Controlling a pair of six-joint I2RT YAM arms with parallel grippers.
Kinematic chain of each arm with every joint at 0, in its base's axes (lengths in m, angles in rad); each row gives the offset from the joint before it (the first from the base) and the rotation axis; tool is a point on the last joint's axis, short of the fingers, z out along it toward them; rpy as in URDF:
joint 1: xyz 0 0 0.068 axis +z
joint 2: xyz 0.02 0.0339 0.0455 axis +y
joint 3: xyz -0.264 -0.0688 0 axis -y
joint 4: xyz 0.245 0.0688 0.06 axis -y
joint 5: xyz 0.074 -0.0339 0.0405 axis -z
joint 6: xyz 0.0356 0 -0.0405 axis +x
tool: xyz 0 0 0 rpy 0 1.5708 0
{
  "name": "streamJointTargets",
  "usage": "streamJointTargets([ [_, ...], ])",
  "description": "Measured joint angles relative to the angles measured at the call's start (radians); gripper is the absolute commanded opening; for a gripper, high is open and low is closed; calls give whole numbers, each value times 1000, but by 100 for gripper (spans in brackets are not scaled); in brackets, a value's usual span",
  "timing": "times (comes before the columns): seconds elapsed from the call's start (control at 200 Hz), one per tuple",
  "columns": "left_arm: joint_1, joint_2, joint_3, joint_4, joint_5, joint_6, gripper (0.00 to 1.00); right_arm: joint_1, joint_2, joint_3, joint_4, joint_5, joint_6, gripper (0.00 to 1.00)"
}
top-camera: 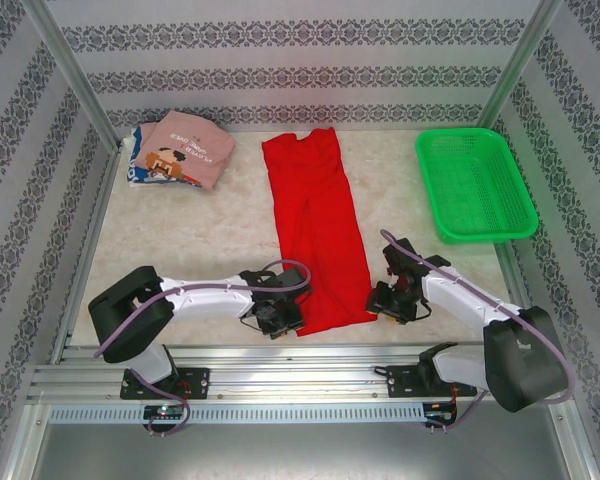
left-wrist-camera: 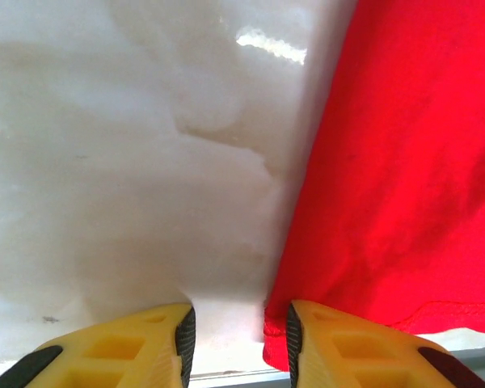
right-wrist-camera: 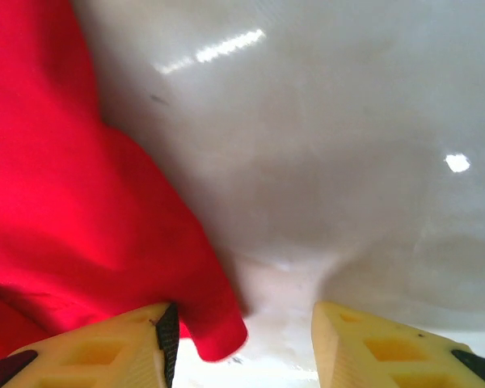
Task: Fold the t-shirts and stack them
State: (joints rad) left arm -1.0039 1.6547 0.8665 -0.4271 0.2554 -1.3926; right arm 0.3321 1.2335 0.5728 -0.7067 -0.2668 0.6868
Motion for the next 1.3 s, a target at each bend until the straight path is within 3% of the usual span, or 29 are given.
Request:
streamJointTargets([
  [0.235,-3,64,87,-106,-6,5,26,0,78,21,69,-7,-2,42],
  [0.545,-11,121,167,-89,10,16,5,-2,72,13,57,13,3,5],
  [0.874,-35,139,146,161,-27,31,0,6,30,12,79,-47,7,0],
  [1.299,-36,-259,-58,110,-160,27,0,60,-144,14,-30,-53,53,0],
])
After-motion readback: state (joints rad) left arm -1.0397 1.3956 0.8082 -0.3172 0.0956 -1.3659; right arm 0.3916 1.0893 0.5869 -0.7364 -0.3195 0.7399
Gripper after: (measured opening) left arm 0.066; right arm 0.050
